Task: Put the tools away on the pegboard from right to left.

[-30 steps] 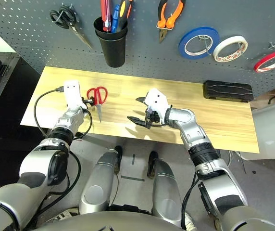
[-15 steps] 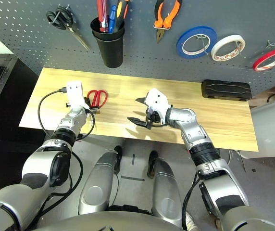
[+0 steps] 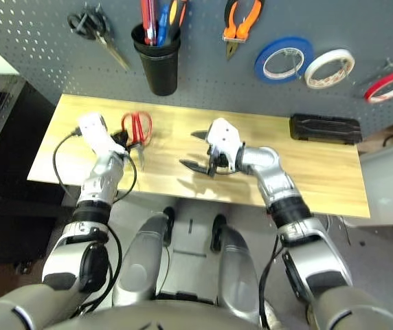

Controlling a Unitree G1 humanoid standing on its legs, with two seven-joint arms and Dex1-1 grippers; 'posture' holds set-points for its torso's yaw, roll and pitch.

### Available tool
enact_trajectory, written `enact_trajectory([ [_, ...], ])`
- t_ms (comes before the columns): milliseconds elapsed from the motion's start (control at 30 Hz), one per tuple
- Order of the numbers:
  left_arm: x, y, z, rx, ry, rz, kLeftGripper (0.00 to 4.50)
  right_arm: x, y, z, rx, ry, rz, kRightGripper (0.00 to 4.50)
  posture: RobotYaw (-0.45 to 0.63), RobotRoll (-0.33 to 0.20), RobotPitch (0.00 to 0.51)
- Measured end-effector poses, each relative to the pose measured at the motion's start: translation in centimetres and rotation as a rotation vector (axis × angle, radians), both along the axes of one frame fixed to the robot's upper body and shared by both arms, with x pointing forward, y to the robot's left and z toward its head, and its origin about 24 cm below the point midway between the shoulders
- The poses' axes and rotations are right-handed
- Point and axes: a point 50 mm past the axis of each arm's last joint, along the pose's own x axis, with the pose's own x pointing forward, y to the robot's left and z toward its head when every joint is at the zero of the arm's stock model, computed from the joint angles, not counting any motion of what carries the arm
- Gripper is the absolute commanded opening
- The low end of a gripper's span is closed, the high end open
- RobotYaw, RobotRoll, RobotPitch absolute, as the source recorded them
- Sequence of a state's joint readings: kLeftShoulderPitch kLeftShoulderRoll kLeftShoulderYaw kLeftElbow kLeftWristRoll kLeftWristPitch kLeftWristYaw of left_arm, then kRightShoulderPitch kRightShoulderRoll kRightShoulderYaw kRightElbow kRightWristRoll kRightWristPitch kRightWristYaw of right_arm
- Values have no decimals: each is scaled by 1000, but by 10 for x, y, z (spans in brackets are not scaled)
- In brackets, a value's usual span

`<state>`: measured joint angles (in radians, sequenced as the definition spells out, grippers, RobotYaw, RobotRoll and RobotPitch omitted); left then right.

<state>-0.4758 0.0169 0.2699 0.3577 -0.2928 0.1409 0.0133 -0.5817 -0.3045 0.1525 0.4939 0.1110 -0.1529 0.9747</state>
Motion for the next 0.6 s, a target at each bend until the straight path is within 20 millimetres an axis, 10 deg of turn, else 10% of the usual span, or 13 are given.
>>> enact_trajectory([
  [600,-56,12,57,-48,-393,-111,17,10,-31,41,116,-95,33,4500,346,0,280],
])
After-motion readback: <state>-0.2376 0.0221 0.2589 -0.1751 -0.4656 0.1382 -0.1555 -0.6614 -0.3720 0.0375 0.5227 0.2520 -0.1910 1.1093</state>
